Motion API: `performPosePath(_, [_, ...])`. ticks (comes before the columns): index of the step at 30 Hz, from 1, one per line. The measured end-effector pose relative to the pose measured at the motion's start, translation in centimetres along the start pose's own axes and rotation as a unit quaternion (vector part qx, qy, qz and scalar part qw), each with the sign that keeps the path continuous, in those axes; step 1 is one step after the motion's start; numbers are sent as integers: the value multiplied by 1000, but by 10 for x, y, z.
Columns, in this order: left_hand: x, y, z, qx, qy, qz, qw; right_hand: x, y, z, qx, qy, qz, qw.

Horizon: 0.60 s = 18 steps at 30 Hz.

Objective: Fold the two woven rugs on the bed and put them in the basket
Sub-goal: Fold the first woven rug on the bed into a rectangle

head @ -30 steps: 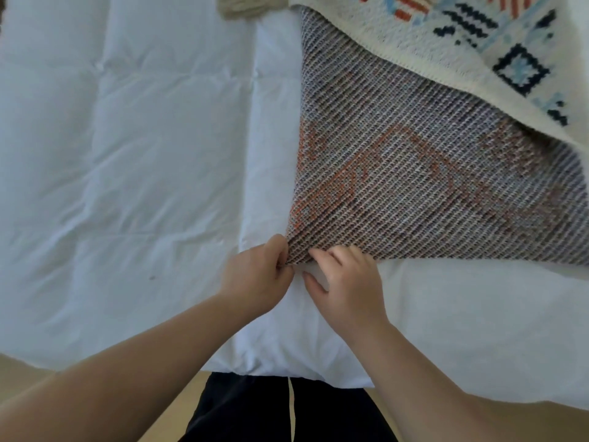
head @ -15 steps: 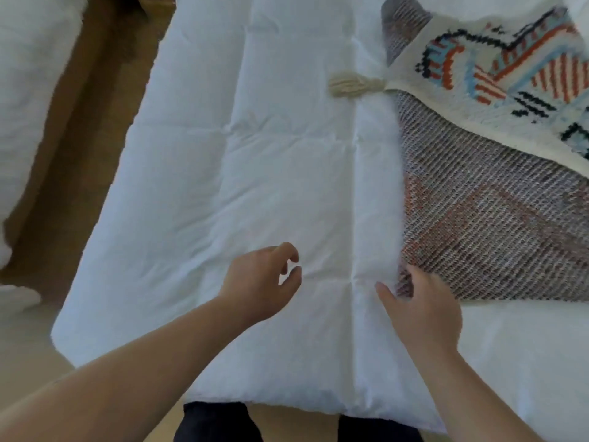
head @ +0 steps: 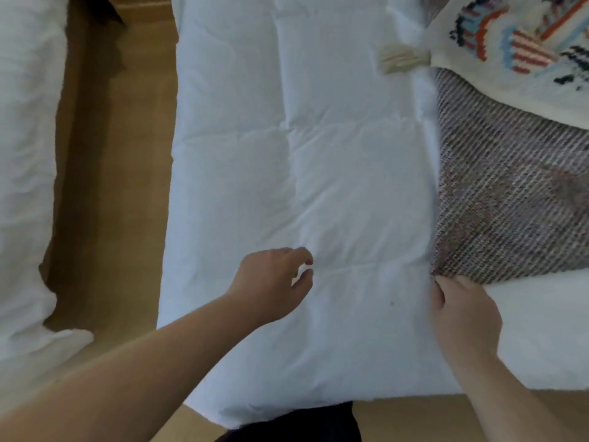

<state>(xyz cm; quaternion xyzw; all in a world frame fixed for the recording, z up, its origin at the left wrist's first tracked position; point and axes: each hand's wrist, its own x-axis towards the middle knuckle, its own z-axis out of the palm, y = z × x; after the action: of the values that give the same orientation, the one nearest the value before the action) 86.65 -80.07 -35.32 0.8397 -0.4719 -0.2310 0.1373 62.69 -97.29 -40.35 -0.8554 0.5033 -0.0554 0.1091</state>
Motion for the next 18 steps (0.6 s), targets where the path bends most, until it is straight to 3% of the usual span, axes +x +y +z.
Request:
performPosePath(5, [15,-19,14,31,-42,157,986,-70,-76,23,59,15,-7,998])
performPosePath(11, [6,-99,30,64,-41,436,897,-123,-184,63,85,49,-8,995])
performPosePath(18, [-14,-148,-6,64,-53,540,837,-169,-281,62,117,53,84,988])
